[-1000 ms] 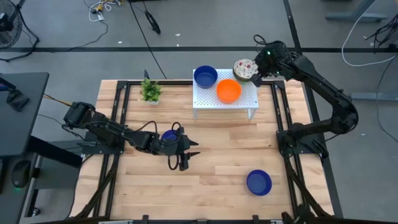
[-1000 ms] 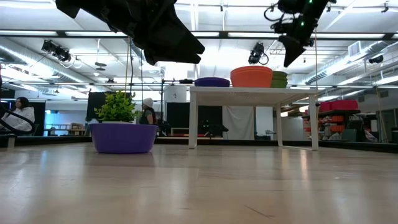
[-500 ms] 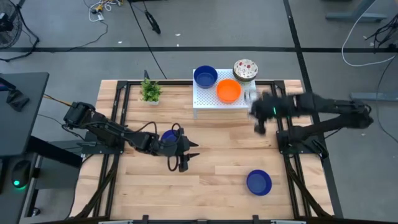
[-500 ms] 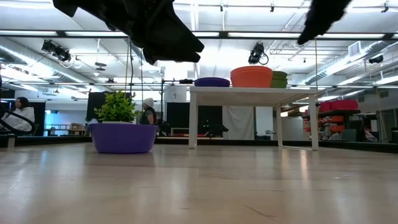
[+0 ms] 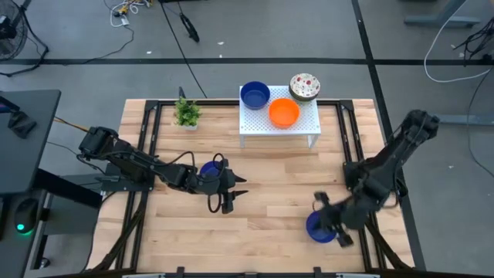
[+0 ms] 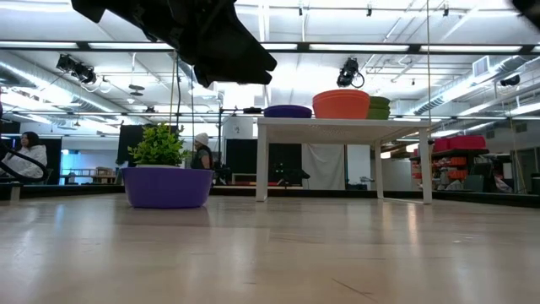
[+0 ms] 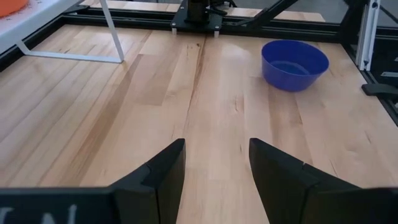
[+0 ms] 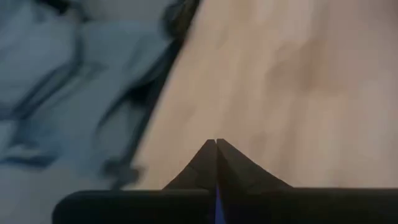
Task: Pick & Place Mini bowls
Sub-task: Stack the blue bowl on top of the other blue bowls on the shelf
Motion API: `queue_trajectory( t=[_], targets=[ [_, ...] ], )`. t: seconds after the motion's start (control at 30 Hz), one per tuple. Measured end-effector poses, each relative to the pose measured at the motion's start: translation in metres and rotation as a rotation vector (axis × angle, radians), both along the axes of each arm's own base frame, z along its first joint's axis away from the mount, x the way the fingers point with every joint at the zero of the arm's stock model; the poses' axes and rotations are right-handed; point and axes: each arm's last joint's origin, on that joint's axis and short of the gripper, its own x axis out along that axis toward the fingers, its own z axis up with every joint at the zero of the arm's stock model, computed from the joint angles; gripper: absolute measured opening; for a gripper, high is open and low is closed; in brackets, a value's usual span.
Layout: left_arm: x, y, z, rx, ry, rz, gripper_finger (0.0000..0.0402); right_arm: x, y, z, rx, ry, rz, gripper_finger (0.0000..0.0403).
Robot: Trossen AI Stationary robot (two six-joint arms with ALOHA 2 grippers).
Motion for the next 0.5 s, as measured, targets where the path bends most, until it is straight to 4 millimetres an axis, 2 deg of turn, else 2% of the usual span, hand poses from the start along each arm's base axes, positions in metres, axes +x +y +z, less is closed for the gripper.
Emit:
queue_trajectory(
  t=[0.13, 0.27, 0.4, 0.5],
  targets=[
    [0.000, 0.000, 0.000, 0.001, 0.001, 0.000, 0.0183, -0.009, 0.024, -0.018, 0.092, 0.180, -0.019, 0.0045],
    [0.000, 0.000, 0.000, 0.001, 0.001, 0.000, 0.0183, -0.014, 0.043, -0.039, 0.095, 0.312, -0.018, 0.0109],
    [0.000, 0.000, 0.000, 0.007, 0.001, -0.001, 0.0183, -0.016, 0.053, -0.056, 0.049, 0.382, 0.009, 0.0183],
    [0.000, 0.001, 0.000, 0.016, 0.001, 0.005, 0.0183, -0.017, 0.056, -0.068, -0.008, 0.406, 0.005, 0.0216]
  ],
)
